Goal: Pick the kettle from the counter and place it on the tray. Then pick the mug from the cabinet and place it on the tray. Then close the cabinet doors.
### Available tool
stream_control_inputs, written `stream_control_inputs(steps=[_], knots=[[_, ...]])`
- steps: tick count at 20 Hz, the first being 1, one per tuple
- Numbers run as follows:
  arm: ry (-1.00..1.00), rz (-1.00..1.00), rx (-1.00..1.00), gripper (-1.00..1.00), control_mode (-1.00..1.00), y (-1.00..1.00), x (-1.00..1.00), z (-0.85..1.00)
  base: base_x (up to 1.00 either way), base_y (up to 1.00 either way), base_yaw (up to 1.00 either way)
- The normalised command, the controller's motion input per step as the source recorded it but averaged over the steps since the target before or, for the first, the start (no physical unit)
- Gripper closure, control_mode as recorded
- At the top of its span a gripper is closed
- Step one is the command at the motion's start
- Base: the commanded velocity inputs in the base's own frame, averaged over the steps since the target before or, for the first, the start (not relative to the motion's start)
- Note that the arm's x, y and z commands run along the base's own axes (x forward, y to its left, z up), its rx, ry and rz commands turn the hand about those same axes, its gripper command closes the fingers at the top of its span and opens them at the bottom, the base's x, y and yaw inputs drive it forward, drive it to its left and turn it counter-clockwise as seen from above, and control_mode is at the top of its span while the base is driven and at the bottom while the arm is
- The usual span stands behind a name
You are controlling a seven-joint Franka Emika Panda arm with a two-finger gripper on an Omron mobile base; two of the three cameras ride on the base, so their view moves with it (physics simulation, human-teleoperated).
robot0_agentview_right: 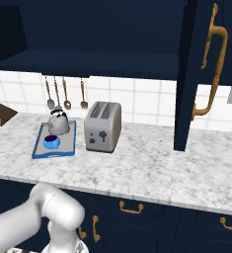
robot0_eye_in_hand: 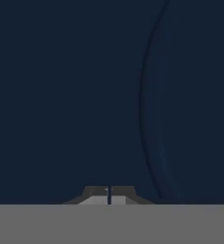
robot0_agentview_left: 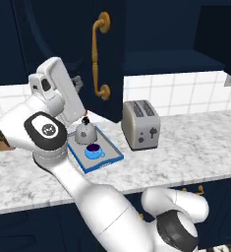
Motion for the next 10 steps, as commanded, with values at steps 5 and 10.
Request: stream_control_inputs(steps=[5,10], knots=[[-0.1,0.0,0.0,1.0,-1.0,-0.89,0.73,0.52,0.0,0.0,0.0],[-0.15,0.01,0.0,1.0,-1.0,-0.51,0.59,0.78,0.0,0.0,0.0]])
